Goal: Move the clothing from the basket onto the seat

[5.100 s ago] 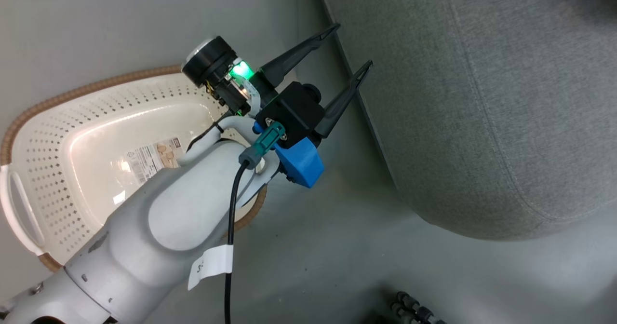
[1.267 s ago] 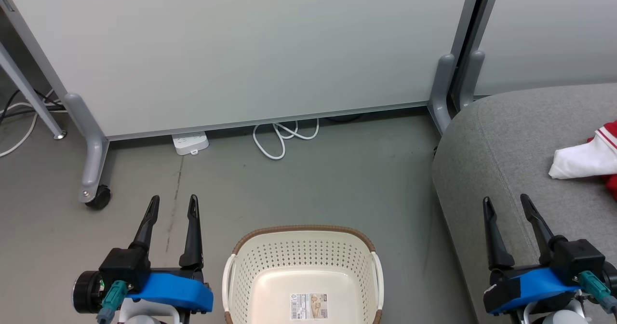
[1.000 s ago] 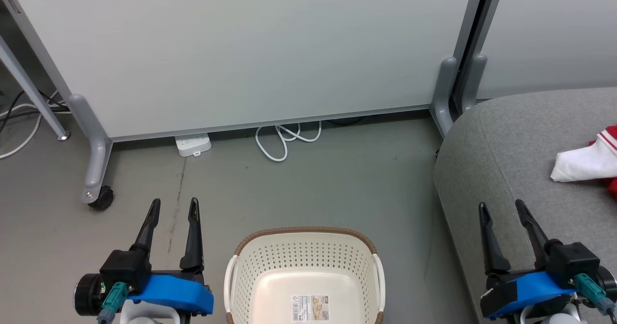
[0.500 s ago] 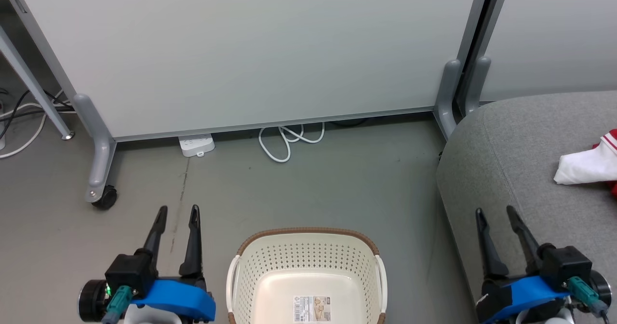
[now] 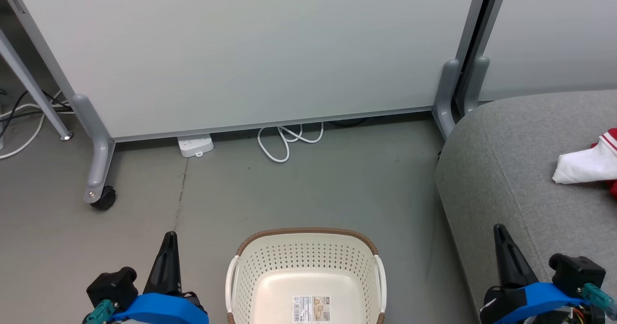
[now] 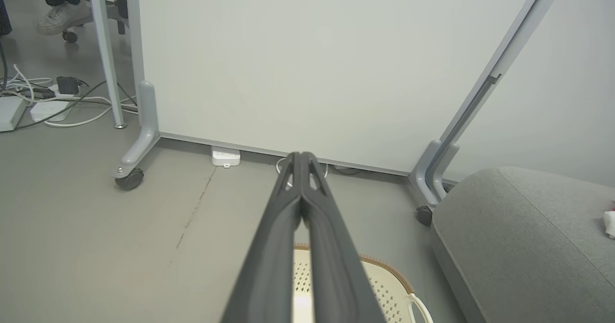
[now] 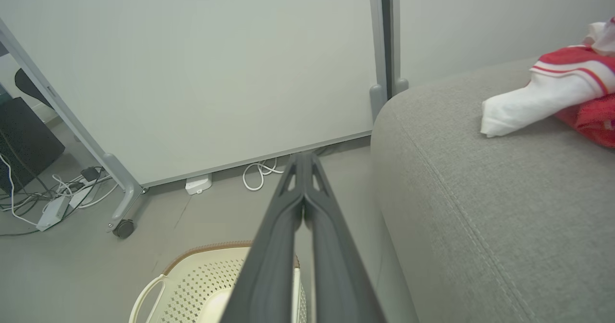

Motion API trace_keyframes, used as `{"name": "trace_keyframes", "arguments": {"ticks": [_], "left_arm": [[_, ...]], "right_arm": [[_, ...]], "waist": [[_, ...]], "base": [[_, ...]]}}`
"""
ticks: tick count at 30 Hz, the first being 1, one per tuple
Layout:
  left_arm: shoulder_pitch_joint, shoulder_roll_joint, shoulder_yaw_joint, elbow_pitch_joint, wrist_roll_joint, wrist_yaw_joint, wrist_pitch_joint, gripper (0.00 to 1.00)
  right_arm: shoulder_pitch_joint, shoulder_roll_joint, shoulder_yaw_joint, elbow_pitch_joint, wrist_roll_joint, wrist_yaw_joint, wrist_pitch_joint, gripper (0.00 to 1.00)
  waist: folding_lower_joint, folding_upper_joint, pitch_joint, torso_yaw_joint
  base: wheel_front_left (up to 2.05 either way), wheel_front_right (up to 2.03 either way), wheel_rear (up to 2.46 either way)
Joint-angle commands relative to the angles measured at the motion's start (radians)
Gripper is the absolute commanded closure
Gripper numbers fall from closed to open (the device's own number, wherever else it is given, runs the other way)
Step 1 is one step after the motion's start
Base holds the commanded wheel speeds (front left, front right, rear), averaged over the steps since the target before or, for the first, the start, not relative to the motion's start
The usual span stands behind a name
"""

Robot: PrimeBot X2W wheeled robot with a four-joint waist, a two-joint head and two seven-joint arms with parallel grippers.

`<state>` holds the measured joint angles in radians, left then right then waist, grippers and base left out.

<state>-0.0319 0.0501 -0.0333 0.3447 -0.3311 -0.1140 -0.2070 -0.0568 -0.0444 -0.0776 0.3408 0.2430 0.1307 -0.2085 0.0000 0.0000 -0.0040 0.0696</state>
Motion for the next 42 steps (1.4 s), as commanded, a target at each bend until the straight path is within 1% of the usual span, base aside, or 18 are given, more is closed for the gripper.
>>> {"name": "trace_keyframes", "arguments": {"ticks": [1,22,39,42], "left_arm": [[-0.029,0.001,0.012,-0.022,-0.049,-0.003,0.010,1.00],[-0.044,0.001,0.049,-0.047,-0.391,-0.007,0.095,1.00],[-0.055,0.000,0.075,-0.062,-0.616,-0.011,0.153,1.00],[-0.056,0.000,0.078,-0.063,-0.640,-0.011,0.159,1.00]], "right_arm": [[-0.020,-0.004,-0.003,-0.022,0.054,0.000,0.010,1.00],[-0.029,-0.005,-0.010,-0.047,0.421,0.000,0.094,1.00],[-0.038,-0.006,-0.017,-0.061,0.661,0.000,0.153,1.00],[-0.039,-0.006,-0.018,-0.063,0.685,0.000,0.158,1.00]], "waist": [[0.0000,0.0000,0.000,-0.001],[0.0000,0.0000,0.001,-0.014],[0.0000,0.0000,0.002,-0.024],[0.0000,0.0000,0.003,-0.025]], "base": [[0.00,0.00,0.00],[0.00,0.00,0.00],[0.00,0.00,0.00],[0.00,0.00,0.00]]}}
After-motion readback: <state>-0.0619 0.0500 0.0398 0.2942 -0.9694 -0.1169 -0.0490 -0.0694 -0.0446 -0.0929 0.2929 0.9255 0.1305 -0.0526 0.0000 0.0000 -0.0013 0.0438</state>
